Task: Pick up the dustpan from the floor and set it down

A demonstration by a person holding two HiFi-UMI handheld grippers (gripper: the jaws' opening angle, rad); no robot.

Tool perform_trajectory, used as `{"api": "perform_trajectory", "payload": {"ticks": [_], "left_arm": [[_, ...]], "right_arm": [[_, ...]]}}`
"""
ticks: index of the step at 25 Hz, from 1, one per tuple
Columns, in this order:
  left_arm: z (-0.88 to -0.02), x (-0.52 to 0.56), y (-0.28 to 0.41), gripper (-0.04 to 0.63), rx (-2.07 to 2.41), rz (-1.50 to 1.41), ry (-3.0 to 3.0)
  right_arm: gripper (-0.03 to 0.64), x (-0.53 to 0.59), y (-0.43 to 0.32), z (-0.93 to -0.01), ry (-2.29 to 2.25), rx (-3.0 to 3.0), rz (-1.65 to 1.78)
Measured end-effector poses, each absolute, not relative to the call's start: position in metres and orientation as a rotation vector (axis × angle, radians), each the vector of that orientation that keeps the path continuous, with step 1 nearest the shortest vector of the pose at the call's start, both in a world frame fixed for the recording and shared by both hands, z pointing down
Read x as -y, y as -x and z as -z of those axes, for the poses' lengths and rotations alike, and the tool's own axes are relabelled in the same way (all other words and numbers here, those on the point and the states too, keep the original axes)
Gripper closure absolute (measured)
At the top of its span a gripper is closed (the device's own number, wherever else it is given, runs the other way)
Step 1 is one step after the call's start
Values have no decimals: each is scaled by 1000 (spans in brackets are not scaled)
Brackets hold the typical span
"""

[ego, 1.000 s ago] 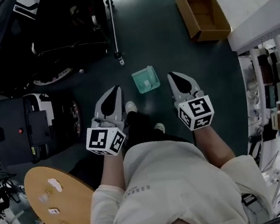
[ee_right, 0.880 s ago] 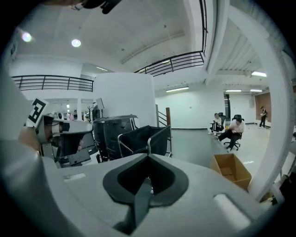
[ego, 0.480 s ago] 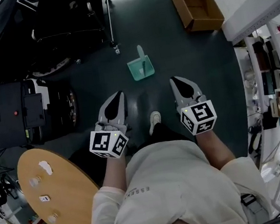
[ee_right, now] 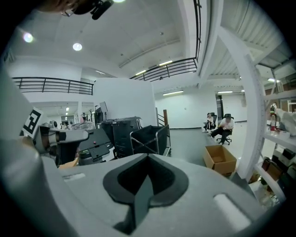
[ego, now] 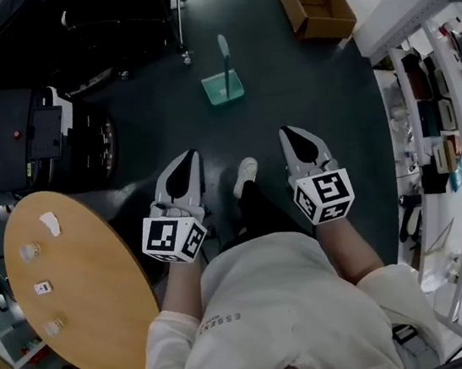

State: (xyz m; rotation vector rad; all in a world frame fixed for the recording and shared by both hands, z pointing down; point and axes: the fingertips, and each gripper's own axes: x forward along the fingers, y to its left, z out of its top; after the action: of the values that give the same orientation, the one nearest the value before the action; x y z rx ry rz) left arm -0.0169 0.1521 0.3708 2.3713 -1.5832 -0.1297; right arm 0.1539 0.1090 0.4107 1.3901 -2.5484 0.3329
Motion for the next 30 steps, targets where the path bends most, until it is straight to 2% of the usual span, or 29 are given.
{"api": "perform_trajectory", "payload": {"ticks": [7,30], "left_arm": [[-371,-227,8,580,1579,93,-2369],[-362,-313,-35,580,1588,119,-2397]], "right_arm": [[624,-182,-159,-405,-1387,2554,-307],[626,-275,-192,-398,-1340,2564,-259]]}}
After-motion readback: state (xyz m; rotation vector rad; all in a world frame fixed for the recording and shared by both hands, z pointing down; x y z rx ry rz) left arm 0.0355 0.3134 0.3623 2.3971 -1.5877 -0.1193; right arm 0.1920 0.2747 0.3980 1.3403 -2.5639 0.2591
